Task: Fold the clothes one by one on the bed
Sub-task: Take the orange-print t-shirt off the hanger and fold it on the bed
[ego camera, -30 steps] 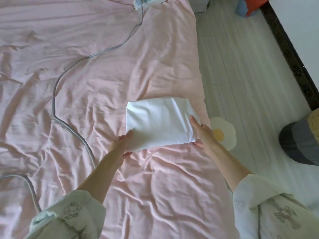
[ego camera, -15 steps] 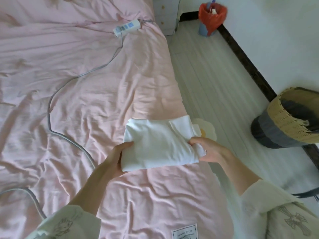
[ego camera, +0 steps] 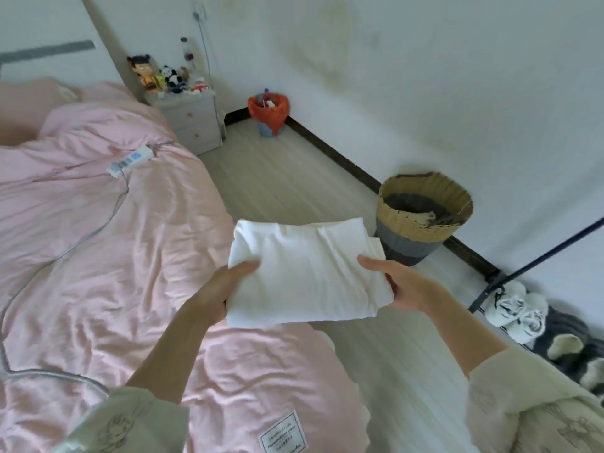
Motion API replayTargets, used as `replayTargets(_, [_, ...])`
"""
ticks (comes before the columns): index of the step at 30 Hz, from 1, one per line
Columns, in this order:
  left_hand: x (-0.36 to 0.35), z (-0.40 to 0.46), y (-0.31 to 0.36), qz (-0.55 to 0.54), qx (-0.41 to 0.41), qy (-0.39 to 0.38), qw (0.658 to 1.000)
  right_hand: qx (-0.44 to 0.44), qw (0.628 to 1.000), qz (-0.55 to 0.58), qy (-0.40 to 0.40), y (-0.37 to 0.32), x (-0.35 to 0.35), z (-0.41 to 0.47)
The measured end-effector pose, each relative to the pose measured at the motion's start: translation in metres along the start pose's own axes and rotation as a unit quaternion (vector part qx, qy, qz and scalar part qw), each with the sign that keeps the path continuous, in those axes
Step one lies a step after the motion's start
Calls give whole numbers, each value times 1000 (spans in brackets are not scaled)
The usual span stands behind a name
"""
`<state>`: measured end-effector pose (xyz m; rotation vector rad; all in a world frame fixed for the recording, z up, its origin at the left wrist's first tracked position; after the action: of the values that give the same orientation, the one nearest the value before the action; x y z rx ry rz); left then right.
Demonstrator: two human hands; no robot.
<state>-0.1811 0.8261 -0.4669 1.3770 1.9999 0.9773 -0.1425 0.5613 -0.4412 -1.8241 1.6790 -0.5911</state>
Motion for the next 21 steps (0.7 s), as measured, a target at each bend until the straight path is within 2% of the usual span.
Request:
replayTargets(3, [-79,1,18,41,-22,-35,998,21,999,19,35,-11,74,2])
replayTargets(9, [-236,16,35,20,-16,-85,996,52,988,30,142,-57,225,28])
replayTargets(13, [-308,34,50,13,-20,-95,995,78,985,26,150,-92,290,41])
replayTargets(17, [-358,51,58,19,2,-94,995,57,988,28,143,-112,334,62])
replayTargets(21, [-381,89,47,60,66,-87,992,32,990,-13,137,-111,358,91])
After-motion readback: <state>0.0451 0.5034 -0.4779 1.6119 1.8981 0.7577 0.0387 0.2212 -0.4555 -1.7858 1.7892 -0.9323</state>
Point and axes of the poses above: each hand's wrist, its own z-axis towards the middle knuckle, its own x-axis out of the back of the hand, y = z × x, the point moved 7 cm from there along z, towards the middle knuckle, and after that the axes turned 13 degrees about y, right-handed, at the moved point
